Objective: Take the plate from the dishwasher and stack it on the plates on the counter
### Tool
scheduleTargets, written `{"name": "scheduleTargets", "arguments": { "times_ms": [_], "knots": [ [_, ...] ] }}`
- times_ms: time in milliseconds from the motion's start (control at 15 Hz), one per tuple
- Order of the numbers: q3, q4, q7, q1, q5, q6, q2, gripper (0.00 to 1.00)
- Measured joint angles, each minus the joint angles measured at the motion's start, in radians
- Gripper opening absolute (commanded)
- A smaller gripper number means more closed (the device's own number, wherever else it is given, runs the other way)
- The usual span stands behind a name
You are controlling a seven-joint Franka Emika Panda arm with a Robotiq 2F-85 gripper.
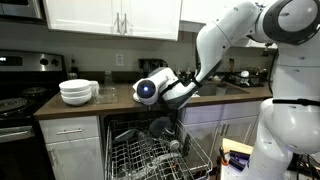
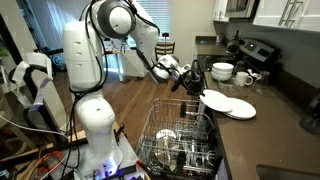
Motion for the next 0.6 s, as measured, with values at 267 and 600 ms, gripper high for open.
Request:
{"name": "scheduleTargets", "arguments": {
  "times_ms": [267,600],
  "knots": [
    [-0.024,0.037,0.0,-0.018,-0.034,0.038,0.039,0.05],
    [-0.044,0.096,-0.011,-0.047,-0.074,0.09,0.087,0.05]
  ]
}}
